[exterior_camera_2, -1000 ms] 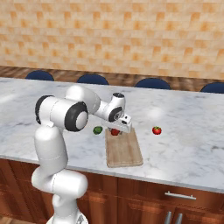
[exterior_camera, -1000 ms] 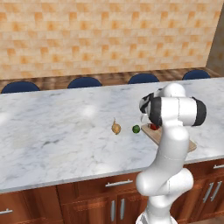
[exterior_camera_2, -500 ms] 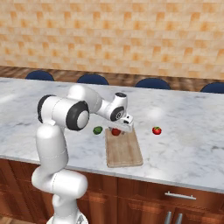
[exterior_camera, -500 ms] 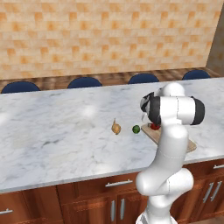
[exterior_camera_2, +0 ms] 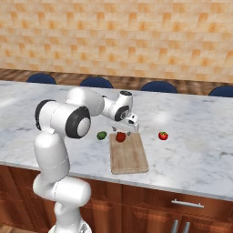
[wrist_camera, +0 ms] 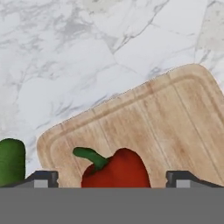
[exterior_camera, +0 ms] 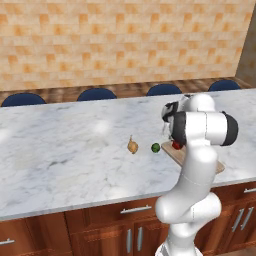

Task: Place the avocado, onion, tomato, and bell pepper on the cutting board.

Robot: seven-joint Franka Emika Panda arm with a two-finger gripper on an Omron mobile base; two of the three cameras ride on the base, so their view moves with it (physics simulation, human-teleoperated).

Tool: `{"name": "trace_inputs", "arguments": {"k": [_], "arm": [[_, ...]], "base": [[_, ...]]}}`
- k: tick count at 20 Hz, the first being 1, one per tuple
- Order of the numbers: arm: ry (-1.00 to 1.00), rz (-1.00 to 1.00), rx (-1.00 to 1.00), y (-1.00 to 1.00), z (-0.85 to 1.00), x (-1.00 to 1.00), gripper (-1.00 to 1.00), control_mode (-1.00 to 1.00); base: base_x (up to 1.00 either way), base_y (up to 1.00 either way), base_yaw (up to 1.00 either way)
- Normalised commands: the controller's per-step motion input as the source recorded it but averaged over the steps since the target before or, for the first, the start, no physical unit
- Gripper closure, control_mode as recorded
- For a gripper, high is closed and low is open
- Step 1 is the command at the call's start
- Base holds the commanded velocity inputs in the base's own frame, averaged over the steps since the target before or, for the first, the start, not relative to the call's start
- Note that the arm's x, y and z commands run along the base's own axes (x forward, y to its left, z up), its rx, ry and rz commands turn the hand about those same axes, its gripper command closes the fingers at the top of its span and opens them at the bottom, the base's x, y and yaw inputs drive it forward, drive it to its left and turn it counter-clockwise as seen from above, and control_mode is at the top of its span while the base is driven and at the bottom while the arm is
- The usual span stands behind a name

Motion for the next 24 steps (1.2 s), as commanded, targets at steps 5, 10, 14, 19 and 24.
{"name": "trace_inputs", "arguments": {"k": [5,10,14,19,24], "arm": [[-0.03,-0.01,0.0,0.24,0.35,-0.04,-1.0,-1.0],[-0.01,0.0,-0.01,0.36,0.34,-0.03,-1.0,-1.0],[-0.02,0.0,-0.01,0.46,0.23,-0.05,-1.0,-1.0],[0.0,-0.01,0.0,0.47,0.06,-0.03,-1.0,-1.0],[0.0,-0.04,0.0,0.34,-0.1,-0.03,-1.0,-1.0]], "base": [[0.0,0.0,0.0],[0.0,0.0,0.0],[0.0,0.0,0.0],[0.0,0.0,0.0],[0.0,0.0,0.0]]}}
